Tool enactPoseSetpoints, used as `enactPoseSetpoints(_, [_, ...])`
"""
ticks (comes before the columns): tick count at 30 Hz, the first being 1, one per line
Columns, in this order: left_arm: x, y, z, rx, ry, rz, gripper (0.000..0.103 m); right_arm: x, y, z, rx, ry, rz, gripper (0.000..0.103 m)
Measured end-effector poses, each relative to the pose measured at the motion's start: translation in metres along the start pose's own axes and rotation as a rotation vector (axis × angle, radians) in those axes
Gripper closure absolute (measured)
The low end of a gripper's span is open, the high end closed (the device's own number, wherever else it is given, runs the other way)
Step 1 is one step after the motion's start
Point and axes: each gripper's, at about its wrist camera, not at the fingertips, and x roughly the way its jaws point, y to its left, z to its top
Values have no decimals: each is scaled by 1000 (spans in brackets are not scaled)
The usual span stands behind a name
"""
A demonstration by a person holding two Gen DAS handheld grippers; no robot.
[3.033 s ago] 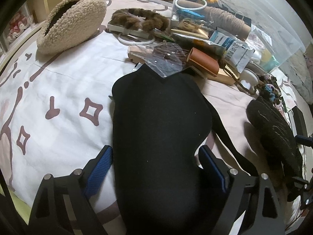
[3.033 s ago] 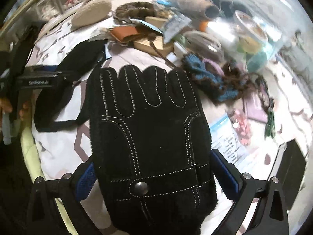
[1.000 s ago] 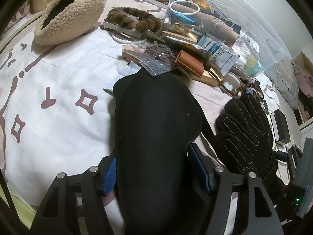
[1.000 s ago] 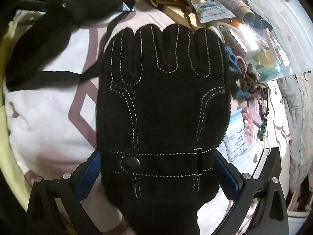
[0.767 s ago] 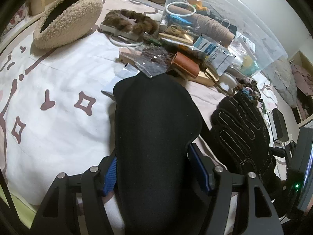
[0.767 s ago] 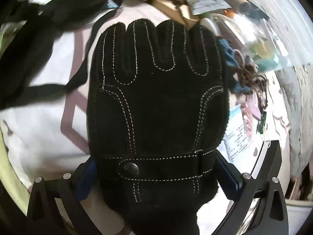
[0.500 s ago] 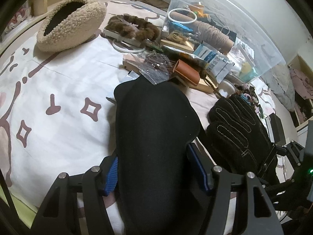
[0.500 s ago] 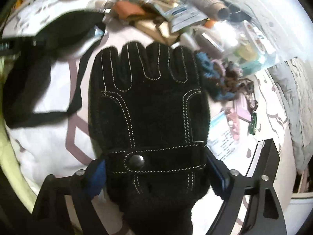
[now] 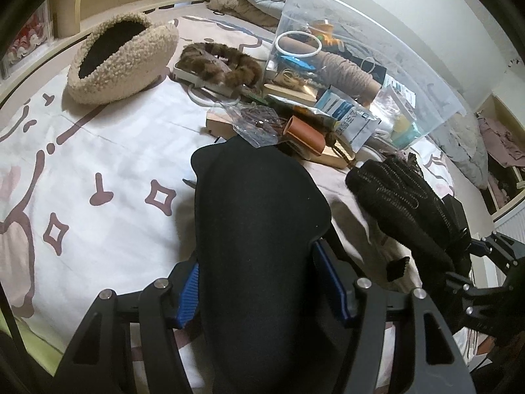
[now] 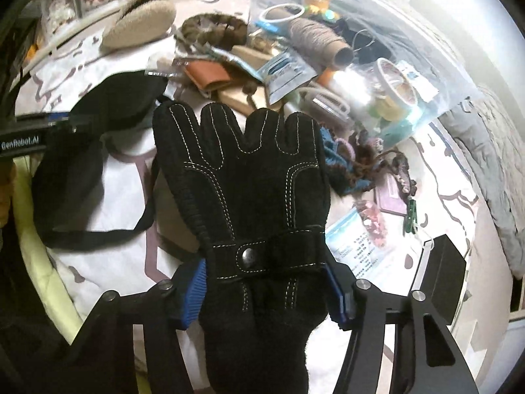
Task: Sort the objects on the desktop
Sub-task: 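Raise the glove upright with the right gripper while the left gripper keeps holding the bag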
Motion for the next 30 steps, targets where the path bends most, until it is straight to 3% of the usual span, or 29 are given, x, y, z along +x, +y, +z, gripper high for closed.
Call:
enactPoseSetpoints(11, [-14, -22, -8, 77, -9, -43, 41, -37, -17, 3, 98, -118, -11, 42])
enactPoseSetpoints(30, [-82, -64, 18, 220, -187, -97, 41, -96, -38, 1, 224, -323, -44, 42])
